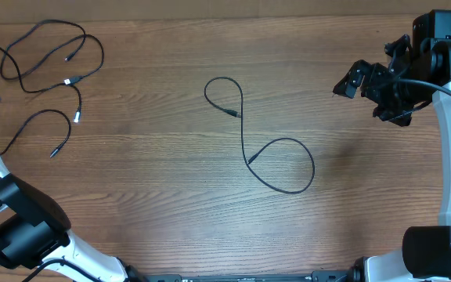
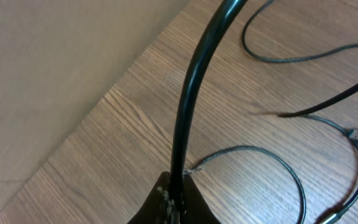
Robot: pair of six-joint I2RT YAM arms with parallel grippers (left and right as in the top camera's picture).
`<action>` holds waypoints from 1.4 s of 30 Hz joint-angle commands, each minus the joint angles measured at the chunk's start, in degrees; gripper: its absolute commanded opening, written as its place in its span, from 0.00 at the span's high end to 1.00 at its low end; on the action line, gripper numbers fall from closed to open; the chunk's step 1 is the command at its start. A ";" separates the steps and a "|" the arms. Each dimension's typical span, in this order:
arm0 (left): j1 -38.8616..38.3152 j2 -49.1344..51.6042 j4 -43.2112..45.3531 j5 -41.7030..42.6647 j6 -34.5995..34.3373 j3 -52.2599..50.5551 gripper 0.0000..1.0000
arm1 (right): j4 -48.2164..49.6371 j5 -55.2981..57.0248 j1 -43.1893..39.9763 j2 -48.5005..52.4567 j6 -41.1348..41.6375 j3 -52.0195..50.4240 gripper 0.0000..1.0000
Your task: Untangle cables
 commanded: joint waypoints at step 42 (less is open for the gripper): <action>-1.44 13.77 -10.16 24.30 -10.43 0.09 0.21 | 0.22 -0.28 0.20 -0.74 0.11 0.13 0.00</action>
